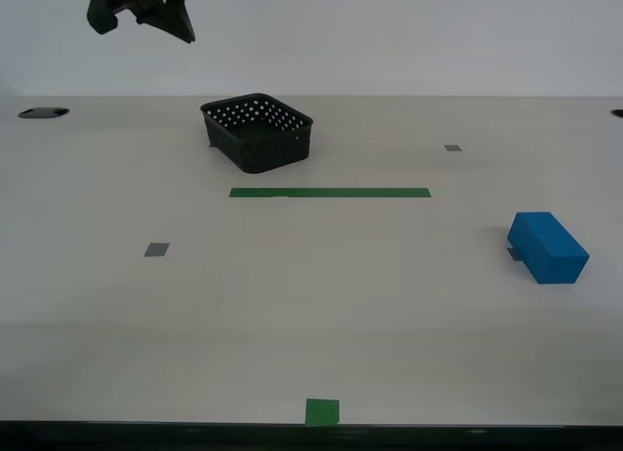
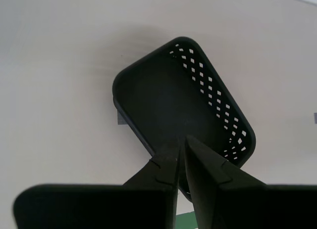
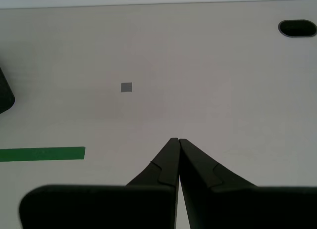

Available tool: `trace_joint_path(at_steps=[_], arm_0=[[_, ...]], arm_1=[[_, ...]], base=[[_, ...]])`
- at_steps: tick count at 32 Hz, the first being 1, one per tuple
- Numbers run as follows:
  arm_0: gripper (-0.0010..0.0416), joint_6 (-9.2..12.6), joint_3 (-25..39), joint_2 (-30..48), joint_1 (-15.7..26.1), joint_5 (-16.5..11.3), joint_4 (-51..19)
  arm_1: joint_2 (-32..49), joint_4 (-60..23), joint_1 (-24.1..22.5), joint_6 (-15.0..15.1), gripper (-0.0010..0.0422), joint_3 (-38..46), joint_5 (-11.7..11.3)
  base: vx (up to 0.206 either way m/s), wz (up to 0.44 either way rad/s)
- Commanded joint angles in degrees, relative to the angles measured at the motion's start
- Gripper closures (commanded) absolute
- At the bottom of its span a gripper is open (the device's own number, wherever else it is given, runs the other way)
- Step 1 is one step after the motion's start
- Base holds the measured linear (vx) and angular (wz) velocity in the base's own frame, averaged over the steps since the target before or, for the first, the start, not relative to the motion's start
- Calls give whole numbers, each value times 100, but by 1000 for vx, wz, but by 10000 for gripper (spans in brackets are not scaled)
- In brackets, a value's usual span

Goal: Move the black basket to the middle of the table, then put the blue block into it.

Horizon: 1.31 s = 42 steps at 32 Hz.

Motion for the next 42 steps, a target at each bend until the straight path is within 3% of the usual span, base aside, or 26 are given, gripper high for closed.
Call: trace_joint_path(at_steps=[1, 3, 6, 9, 14, 19, 28, 34, 39, 40, 41, 42], arm_0=[[406, 17, 4, -2, 2, 22, 0], [405, 17, 4, -2, 2, 22, 2], [405, 15, 4, -2, 0, 22, 0], [405, 15, 4, -2, 2, 22, 0], [405, 15, 4, -2, 4, 22, 0], [406, 11, 4, -2, 7, 22, -15], [405, 15, 4, -2, 7, 22, -48], [406, 17, 4, -2, 7, 22, -44], [406, 22, 4, -2, 11, 22, -46], [405, 20, 4, -2, 11, 22, -48], [406, 22, 4, -2, 11, 20, -48], [405, 22, 4, -2, 11, 22, -48]], arm_1=[[199, -140, -129, -264, 373, 55, -308], [326, -214, -166, -503, 339, 42, -345], [424, -245, -175, -522, 290, 31, -374], [542, -328, -203, -540, 220, 2, -629], [994, -332, -332, -656, 130, 26, -627], [1423, -293, -455, -925, 102, 24, -627], [2107, -162, -538, -1143, 103, 396, -625], [2096, 31, -557, -1239, 111, 522, -656], [2107, -7, -557, -1241, 200, 579, -671], [2107, 2, -560, -1237, 231, 579, -671], [2107, 15, -557, -1182, 289, 579, -667], [2107, 13, -557, -1141, 309, 581, -664]], base=[[0, 0], [0, 0], [0, 0], [0, 0], [0, 0], [0, 0], [0, 0], [0, 0], [0, 0], [0, 0], [0, 0], [0, 0]])
